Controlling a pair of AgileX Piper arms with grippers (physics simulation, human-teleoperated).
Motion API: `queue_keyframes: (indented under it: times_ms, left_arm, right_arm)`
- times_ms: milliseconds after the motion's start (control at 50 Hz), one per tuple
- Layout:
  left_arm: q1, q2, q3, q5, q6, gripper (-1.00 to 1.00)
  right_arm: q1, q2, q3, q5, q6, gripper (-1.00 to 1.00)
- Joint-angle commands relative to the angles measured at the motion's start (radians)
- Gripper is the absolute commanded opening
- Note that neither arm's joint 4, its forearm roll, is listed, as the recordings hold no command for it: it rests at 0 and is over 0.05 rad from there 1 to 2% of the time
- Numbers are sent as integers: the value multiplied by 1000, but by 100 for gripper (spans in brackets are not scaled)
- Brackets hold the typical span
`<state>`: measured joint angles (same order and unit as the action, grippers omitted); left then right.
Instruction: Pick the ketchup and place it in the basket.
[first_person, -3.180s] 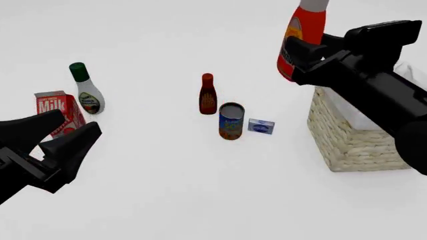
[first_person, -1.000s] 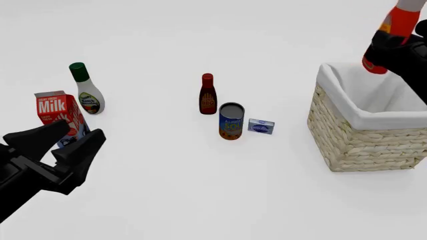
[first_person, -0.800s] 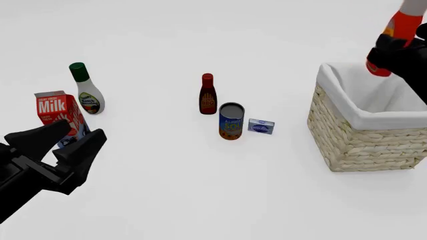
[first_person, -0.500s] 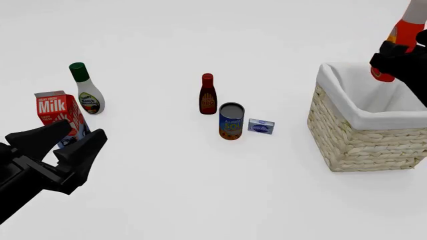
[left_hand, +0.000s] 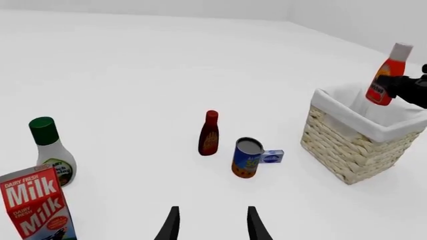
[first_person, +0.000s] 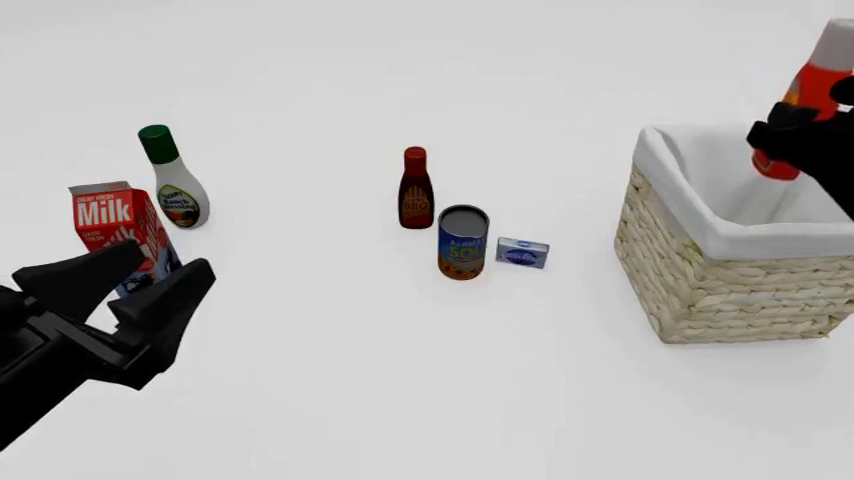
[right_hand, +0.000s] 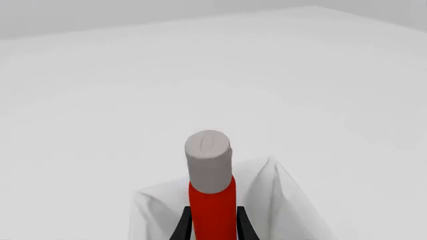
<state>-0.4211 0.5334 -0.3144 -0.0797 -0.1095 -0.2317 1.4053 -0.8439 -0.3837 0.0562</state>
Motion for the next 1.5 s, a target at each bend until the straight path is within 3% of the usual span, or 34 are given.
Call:
queue_keyframes:
  times_ms: [20,1500]
  left_arm:
    - [-2,5,0,-7,-1,100]
    - [18,-17,24,-14,-14,100]
  right_arm:
    - [-20,48,-25,10,6,-100]
    - [-32,233,-77,-17,-32,-100]
